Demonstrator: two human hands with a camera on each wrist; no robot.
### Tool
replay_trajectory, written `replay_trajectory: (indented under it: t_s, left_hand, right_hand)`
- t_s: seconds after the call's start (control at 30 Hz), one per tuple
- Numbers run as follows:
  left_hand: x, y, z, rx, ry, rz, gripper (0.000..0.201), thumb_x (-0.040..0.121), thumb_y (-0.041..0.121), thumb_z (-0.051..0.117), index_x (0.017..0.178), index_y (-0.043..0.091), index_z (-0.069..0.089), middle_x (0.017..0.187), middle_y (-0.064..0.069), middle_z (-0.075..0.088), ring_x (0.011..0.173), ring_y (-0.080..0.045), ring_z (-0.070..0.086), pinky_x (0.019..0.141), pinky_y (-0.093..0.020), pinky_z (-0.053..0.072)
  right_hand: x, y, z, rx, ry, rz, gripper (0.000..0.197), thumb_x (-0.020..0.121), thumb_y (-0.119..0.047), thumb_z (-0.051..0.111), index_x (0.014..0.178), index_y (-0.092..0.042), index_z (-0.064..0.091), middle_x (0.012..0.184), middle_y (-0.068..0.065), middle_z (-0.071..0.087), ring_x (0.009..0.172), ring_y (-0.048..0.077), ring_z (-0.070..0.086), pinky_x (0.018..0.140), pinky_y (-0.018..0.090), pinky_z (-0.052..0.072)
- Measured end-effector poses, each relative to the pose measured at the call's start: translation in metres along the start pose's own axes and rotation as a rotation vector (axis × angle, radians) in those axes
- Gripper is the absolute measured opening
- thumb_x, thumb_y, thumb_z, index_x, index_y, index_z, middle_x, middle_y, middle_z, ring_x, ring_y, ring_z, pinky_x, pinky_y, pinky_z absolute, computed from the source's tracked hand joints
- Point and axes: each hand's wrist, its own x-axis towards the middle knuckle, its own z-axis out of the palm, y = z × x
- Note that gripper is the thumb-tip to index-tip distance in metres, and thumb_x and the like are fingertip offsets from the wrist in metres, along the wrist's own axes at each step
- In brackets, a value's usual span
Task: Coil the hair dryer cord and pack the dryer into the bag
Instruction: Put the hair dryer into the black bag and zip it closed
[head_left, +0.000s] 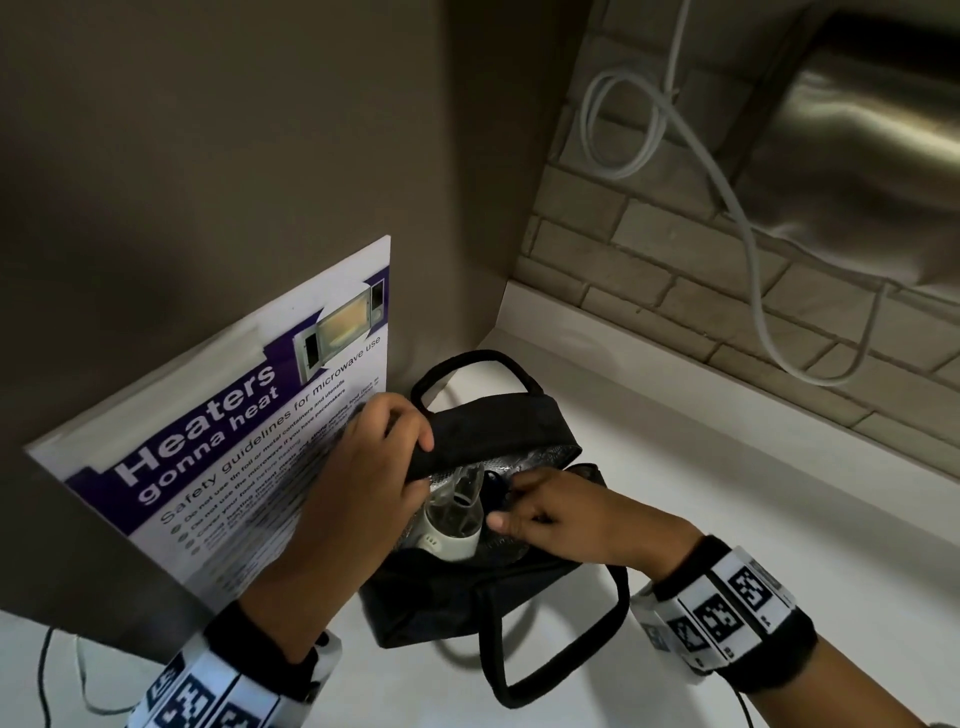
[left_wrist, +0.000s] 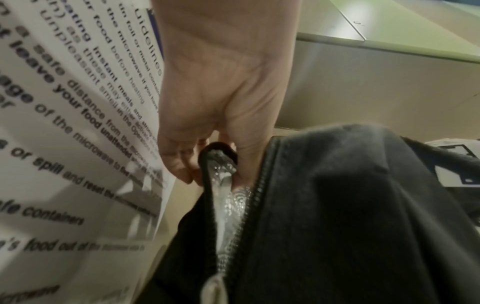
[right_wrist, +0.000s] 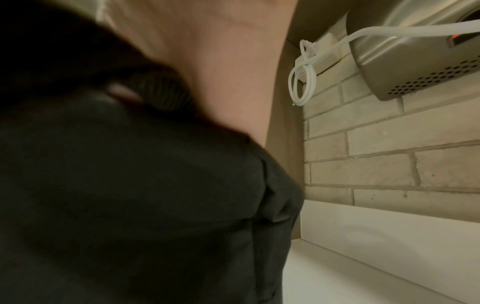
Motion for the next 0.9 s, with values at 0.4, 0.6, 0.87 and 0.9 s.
replay_trajectory:
  t_s: [0.4, 0.6, 0.87, 0.9]
  left_hand:
    - [0.003, 0.001, -0.001, -0.035, 0.078, -0.049, 0.034, 0.064, 0.006, 0.075, 0.086, 0.021, 0.053, 0.087, 0.007, 0.045, 0.081, -0.015, 0.048, 0.066, -0.026, 0.045]
    - [0.005, 0.003, 0.001, -0.082, 0.1, -0.044, 0.034, 0.071, 0.004, 0.069, 0.085, 0.025, 0.047, 0.07, 0.016, 0.035, 0.064, -0.006, 0.042, 0.055, -0.017, 0.032]
    - [0.004, 0.007, 0.002, -0.179, 0.216, -0.071, 0.027, 0.077, 0.0, 0.061, 0.086, 0.021, 0.048, 0.074, 0.008, 0.038, 0.065, -0.006, 0.043, 0.058, -0.013, 0.038]
    - [0.004, 0.006, 0.003, -0.161, 0.209, -0.09, 0.027, 0.076, 0.0, 0.063, 0.089, 0.02, 0.05, 0.078, 0.006, 0.039, 0.067, -0.006, 0.043, 0.058, -0.012, 0.038]
  right_hand:
    - [-0.015, -0.003, -0.008, -0.073, -0.137, 0.19, 0.049, 0.087, -0.07, 0.031, 0.064, -0.031, 0.052, 0.066, -0.008, 0.056, 0.066, 0.004, 0.053, 0.07, 0.03, 0.048]
    - [-0.012, -0.006, -0.027, 0.088, 0.311, 0.011, 0.025, 0.089, -0.037, 0.057, 0.078, -0.017, 0.065, 0.076, -0.007, 0.06, 0.076, 0.007, 0.055, 0.073, 0.024, 0.043]
    - [-0.014, -0.029, -0.023, 0.009, 0.784, -0.04, 0.018, 0.088, -0.032, 0.056, 0.08, -0.02, 0.065, 0.082, -0.01, 0.058, 0.083, 0.008, 0.05, 0.081, 0.032, 0.038]
    - [-0.014, -0.027, -0.022, 0.014, 0.807, -0.021, 0.016, 0.088, -0.031, 0.056, 0.08, -0.021, 0.065, 0.082, -0.012, 0.057, 0.083, 0.009, 0.05, 0.082, 0.033, 0.038]
